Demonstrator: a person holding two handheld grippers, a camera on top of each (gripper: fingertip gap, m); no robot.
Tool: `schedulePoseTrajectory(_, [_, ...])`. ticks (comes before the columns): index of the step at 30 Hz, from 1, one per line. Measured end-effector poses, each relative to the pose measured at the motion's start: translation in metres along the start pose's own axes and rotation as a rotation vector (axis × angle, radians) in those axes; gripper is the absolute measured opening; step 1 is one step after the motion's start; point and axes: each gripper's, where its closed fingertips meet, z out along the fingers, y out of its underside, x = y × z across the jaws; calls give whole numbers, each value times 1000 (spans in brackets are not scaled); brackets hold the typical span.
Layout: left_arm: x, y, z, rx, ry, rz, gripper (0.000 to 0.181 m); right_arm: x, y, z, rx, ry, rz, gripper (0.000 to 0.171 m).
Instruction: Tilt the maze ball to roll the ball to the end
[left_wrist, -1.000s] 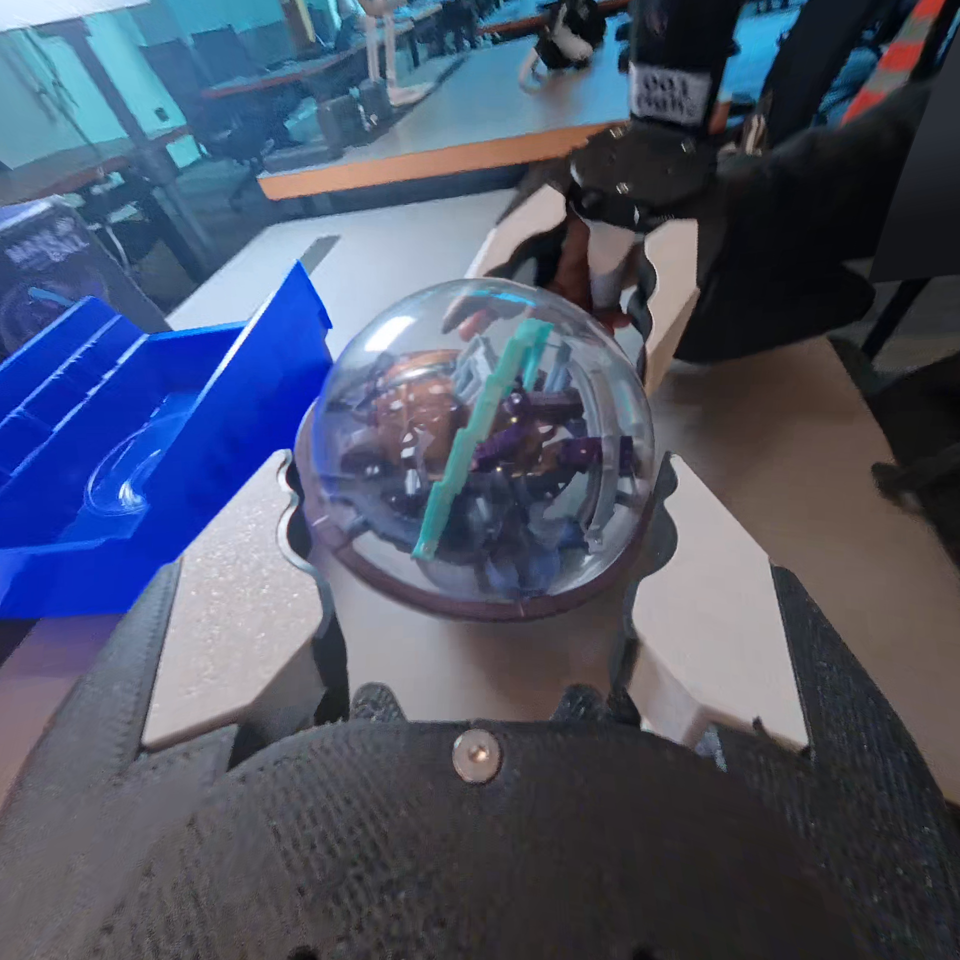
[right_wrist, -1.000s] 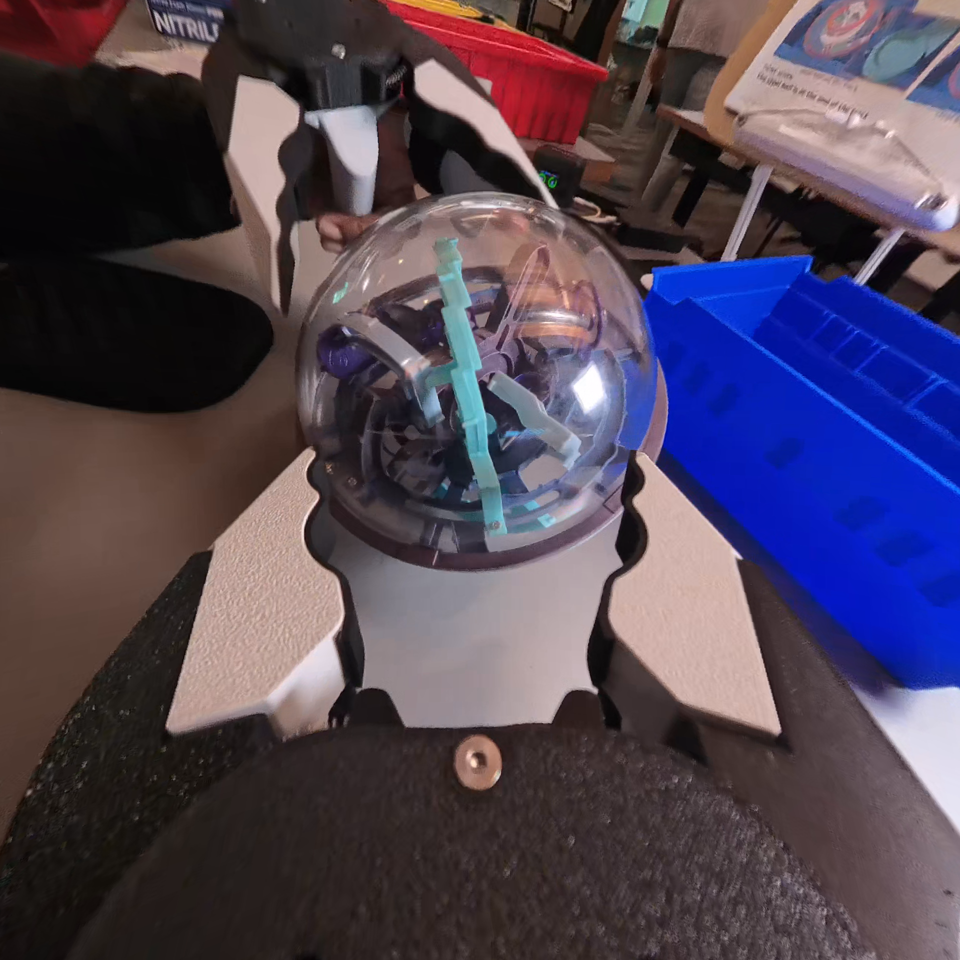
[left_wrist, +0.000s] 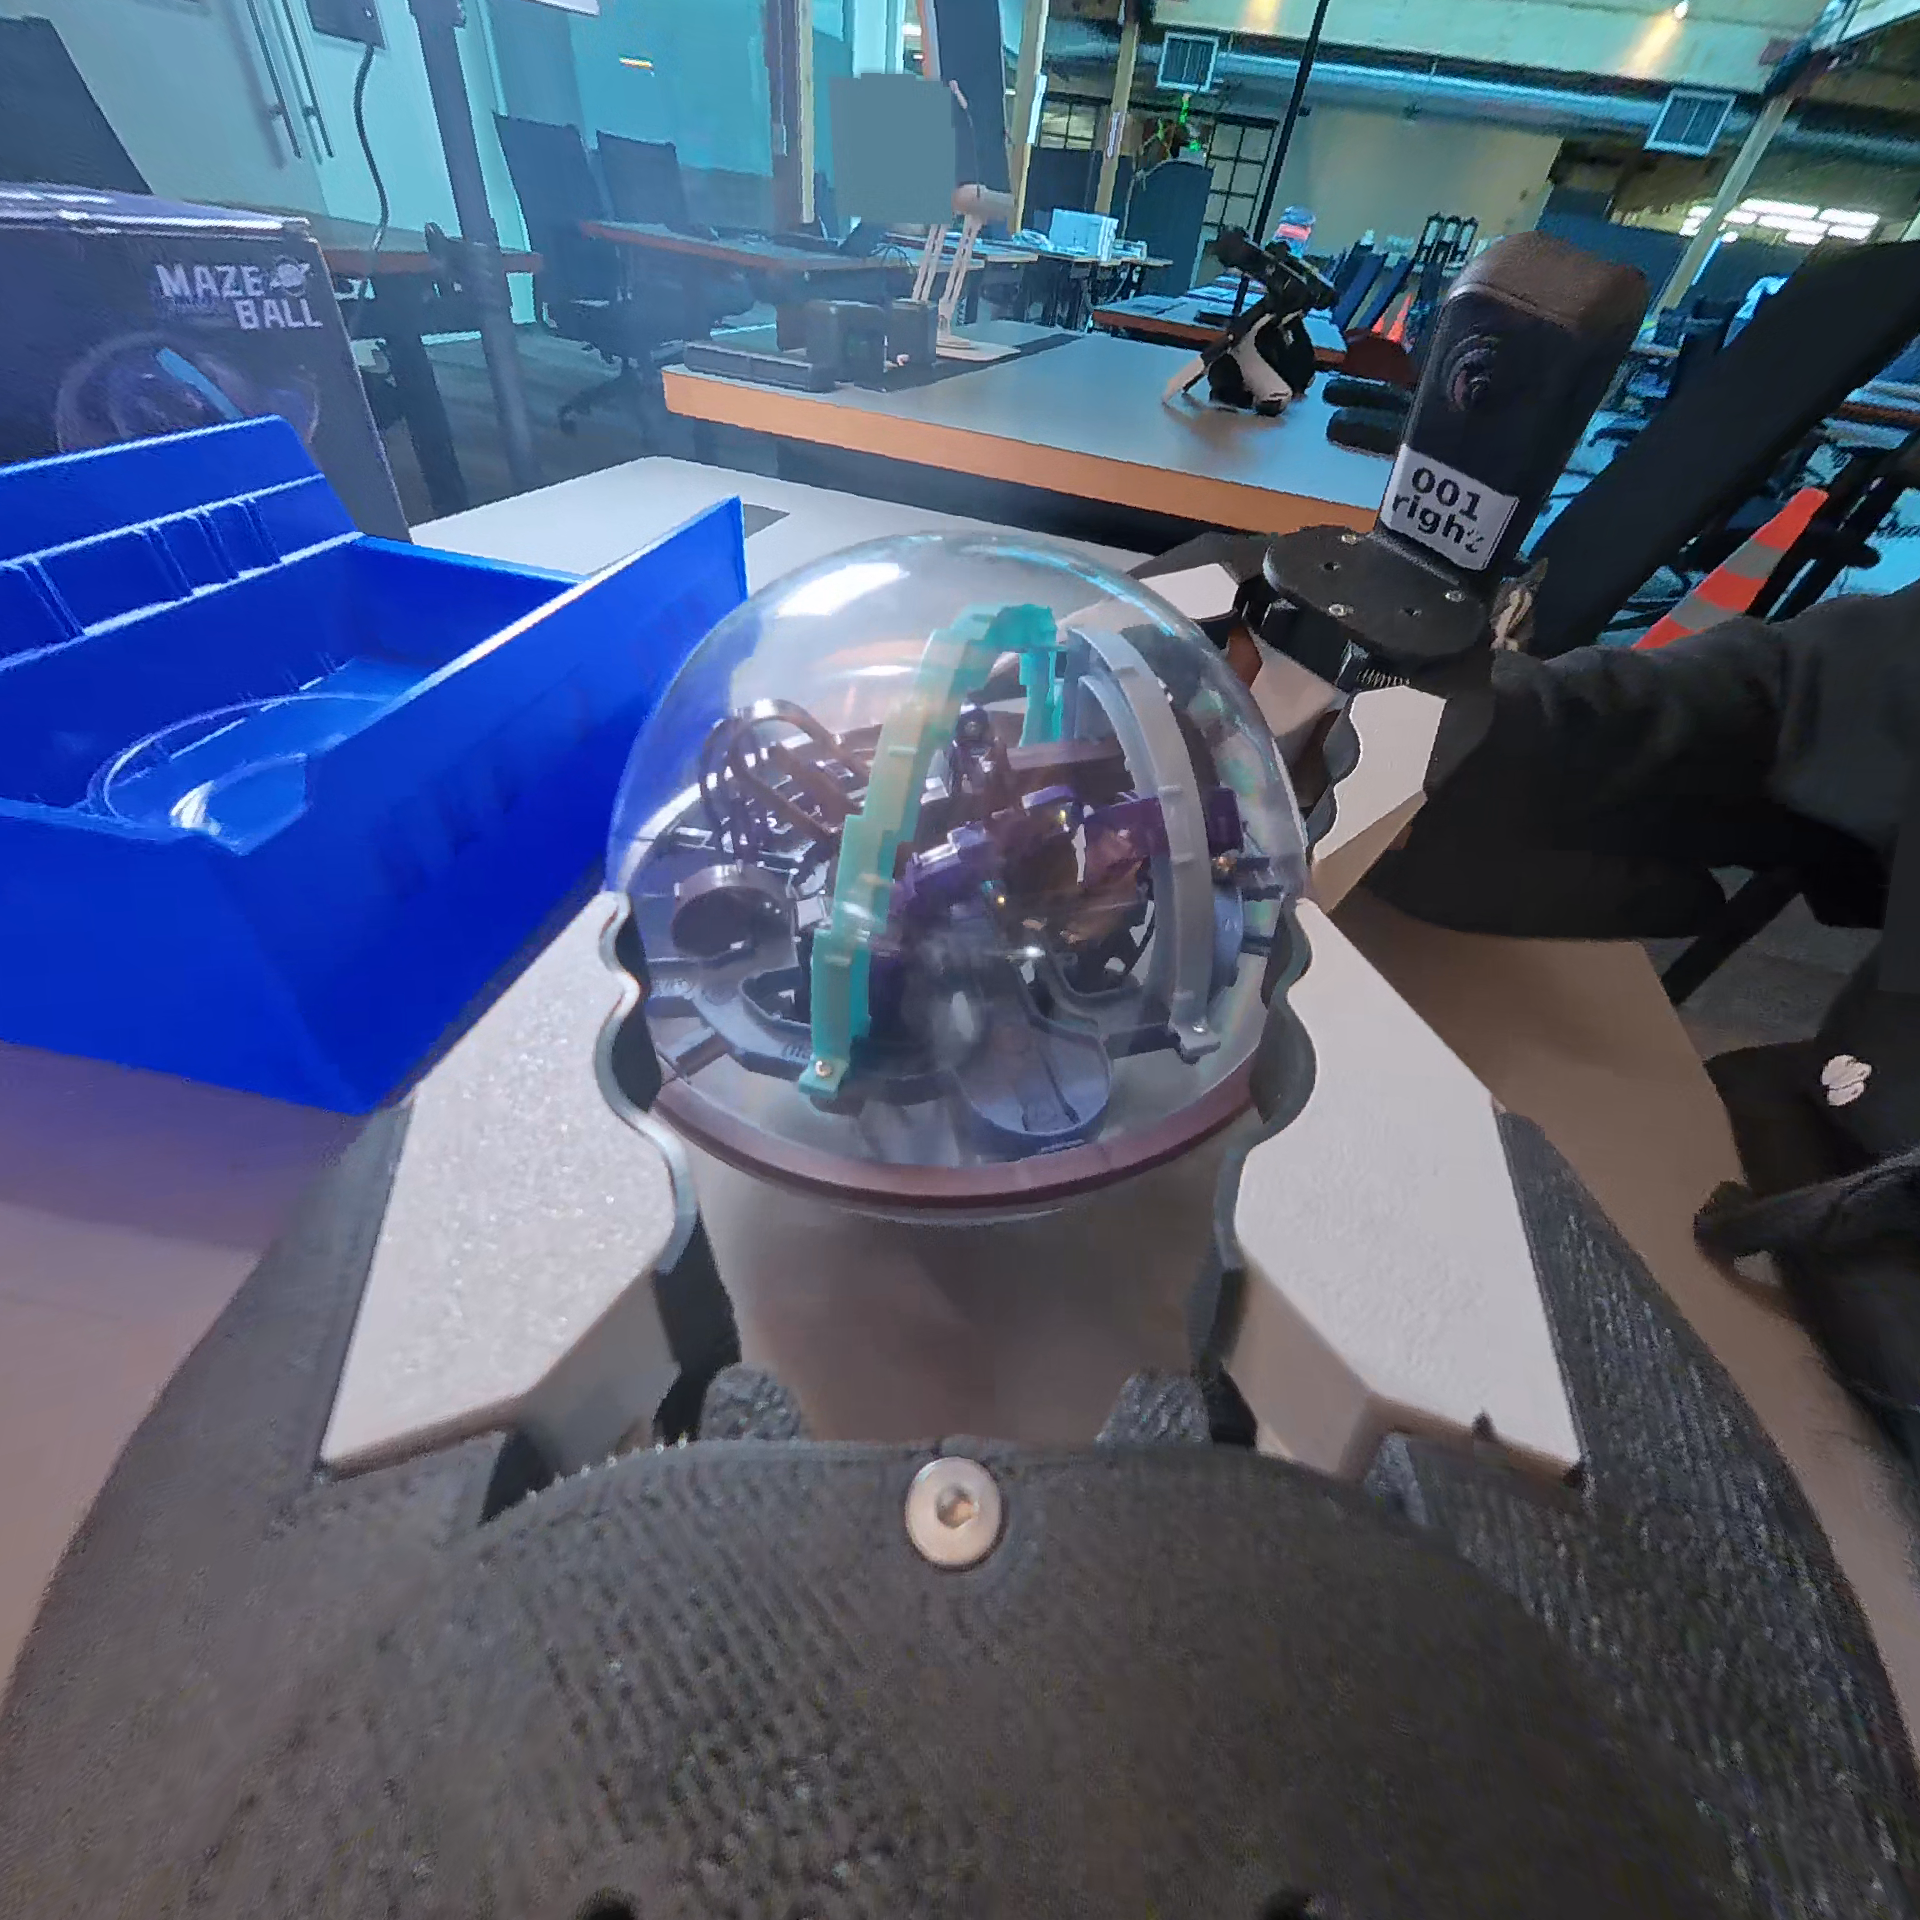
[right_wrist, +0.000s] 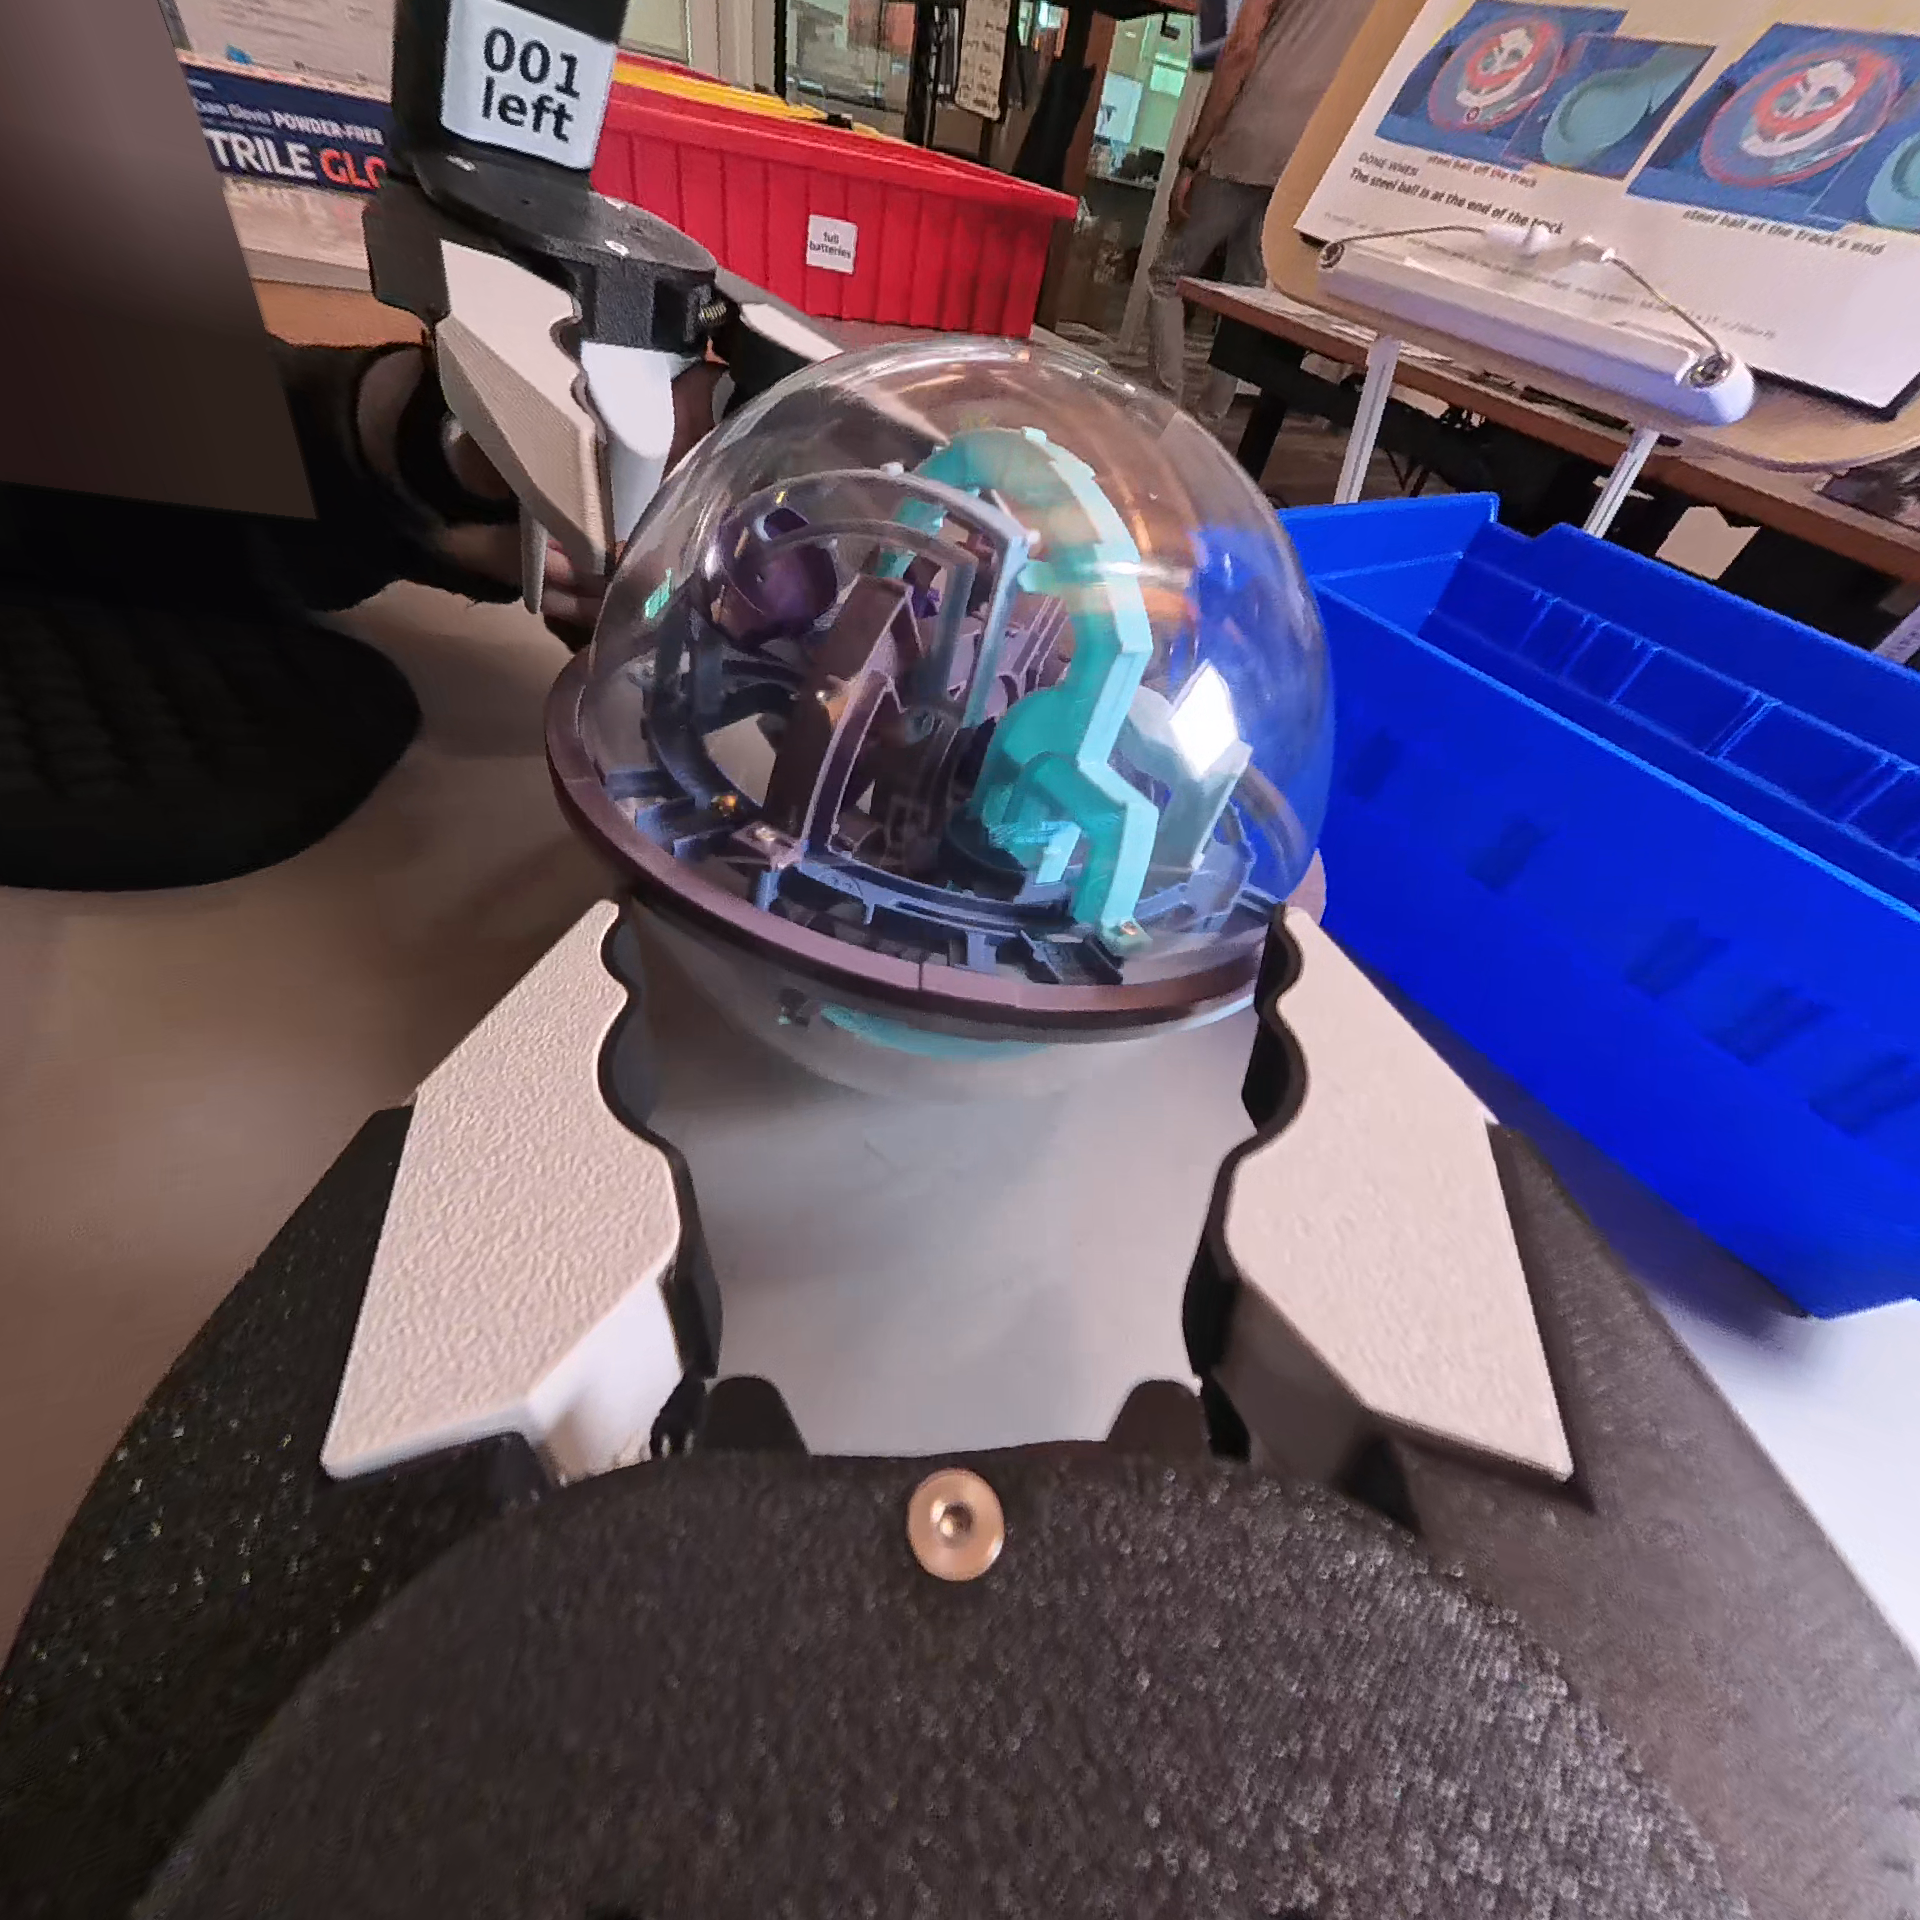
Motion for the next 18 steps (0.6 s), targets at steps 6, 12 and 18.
schedulePoseTrajectory(6, [0,0,-5,22,21,-15,112,-1,-2,-1,15,1,-12,115])
schedulePoseTrajectory(12, [2,9,-7,15,65,-31,110,-3,-10,-4,51,10,-68,115])
schedulePoseTrajectory(18, [3,14,-6,-8,114,-148,107,-2,-20,-9,109,3,-37,116])
